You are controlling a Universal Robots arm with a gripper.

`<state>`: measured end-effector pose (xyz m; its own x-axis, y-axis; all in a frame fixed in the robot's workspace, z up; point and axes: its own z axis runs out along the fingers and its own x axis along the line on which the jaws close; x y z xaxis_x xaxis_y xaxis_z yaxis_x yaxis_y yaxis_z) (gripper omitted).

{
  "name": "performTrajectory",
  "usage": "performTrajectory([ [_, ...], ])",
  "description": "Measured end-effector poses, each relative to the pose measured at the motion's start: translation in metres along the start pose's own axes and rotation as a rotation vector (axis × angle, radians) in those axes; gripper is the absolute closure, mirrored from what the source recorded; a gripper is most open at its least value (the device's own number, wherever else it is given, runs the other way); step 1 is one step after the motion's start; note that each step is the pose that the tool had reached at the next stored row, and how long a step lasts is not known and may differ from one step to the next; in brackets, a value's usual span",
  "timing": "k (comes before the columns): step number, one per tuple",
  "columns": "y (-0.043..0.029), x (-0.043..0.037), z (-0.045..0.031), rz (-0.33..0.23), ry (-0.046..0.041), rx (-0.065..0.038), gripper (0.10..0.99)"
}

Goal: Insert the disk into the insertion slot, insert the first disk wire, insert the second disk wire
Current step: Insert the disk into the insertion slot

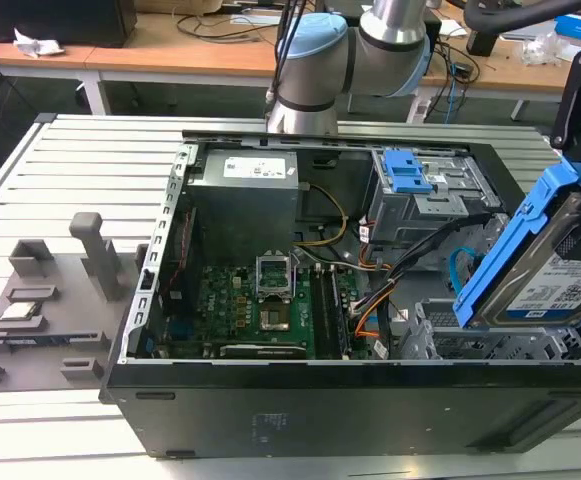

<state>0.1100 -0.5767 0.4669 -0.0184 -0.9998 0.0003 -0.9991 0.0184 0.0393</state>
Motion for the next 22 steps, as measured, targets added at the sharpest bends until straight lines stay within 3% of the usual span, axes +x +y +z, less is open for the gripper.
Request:
performTrajectory([
  [2, 0.0017, -0.0022, 0.0035, 0.001, -0.0001, 0.000, 0.722],
  [6, 0.0032, -0.0149, 0.0123, 0.003, -0.0001, 0.000, 0.722],
  [8, 0.0045, -0.0200, 0.0201, 0.003, -0.0002, 0.000, 0.722],
  [22, 0.0041, -0.0254, 0.0381, 0.010, -0.0005, 0.000, 0.722],
])
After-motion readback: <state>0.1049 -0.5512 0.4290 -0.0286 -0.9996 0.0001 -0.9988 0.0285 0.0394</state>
